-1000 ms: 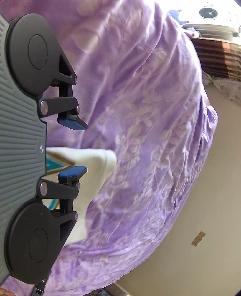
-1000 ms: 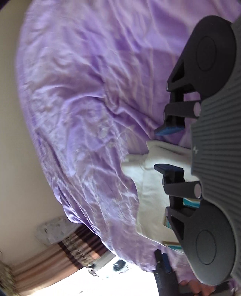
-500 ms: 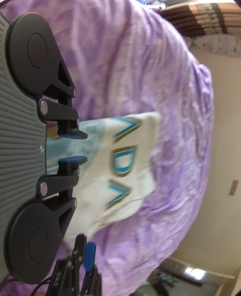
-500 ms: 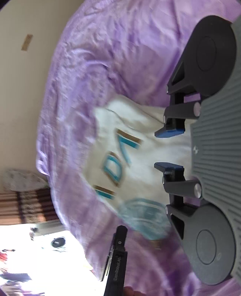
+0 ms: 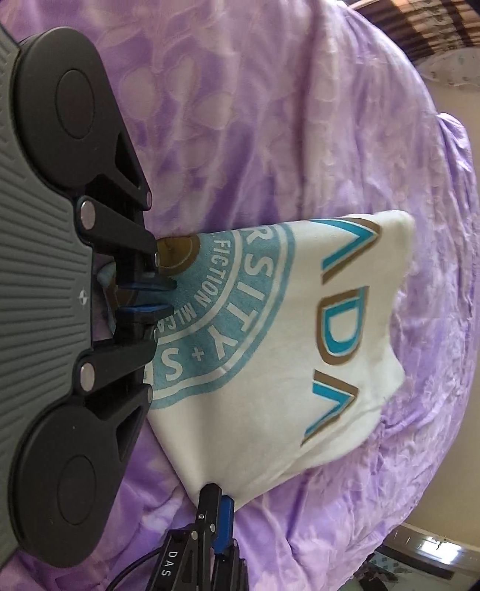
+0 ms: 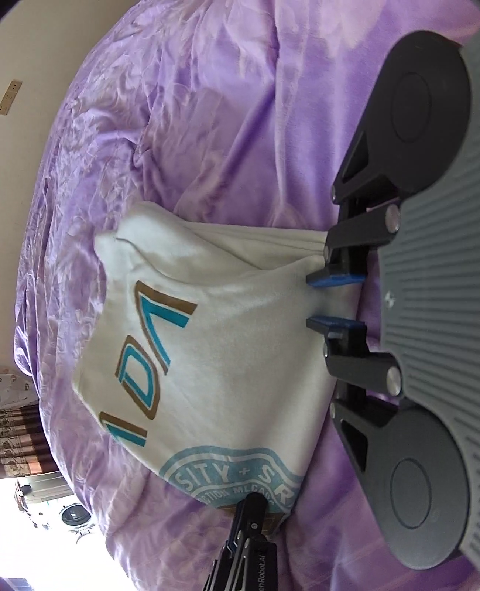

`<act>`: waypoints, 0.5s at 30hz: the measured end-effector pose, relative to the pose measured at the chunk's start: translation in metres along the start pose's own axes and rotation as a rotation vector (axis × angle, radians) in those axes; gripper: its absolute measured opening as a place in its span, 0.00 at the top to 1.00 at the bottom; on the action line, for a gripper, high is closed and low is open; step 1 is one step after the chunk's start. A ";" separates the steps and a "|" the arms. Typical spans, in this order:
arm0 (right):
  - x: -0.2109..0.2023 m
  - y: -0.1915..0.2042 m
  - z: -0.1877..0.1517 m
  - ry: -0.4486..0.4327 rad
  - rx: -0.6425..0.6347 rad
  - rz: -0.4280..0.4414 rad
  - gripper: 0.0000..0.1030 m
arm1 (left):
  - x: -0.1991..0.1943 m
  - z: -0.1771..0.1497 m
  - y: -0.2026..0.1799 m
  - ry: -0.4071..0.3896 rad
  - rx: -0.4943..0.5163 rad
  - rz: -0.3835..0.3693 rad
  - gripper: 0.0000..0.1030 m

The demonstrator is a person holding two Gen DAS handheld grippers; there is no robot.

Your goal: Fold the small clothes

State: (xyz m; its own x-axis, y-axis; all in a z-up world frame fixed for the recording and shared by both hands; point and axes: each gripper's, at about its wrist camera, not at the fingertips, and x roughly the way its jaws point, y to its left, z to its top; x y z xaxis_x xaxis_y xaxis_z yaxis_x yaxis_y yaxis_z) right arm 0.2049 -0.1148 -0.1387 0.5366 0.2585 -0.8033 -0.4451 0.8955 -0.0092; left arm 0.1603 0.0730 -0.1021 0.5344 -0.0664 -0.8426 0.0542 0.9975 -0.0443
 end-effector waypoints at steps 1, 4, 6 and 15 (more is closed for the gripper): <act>-0.004 0.000 0.003 -0.005 0.000 0.002 0.88 | -0.007 0.001 -0.001 -0.021 0.012 0.006 0.88; -0.023 0.005 0.012 -0.039 -0.012 -0.012 0.74 | -0.033 0.004 -0.009 -0.100 0.058 0.036 0.85; -0.043 0.010 0.019 -0.086 -0.031 -0.032 0.69 | -0.053 0.007 -0.014 -0.155 0.070 0.047 0.82; -0.141 0.020 0.036 -0.256 0.071 0.003 0.38 | -0.139 0.013 -0.042 -0.402 0.079 0.103 0.45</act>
State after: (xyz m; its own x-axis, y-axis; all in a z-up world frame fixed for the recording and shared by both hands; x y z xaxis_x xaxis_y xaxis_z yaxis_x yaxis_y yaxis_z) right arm 0.1461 -0.1201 -0.0048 0.7032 0.3360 -0.6266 -0.4000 0.9156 0.0420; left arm 0.0946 0.0401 0.0239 0.8262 0.0151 -0.5632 0.0392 0.9957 0.0841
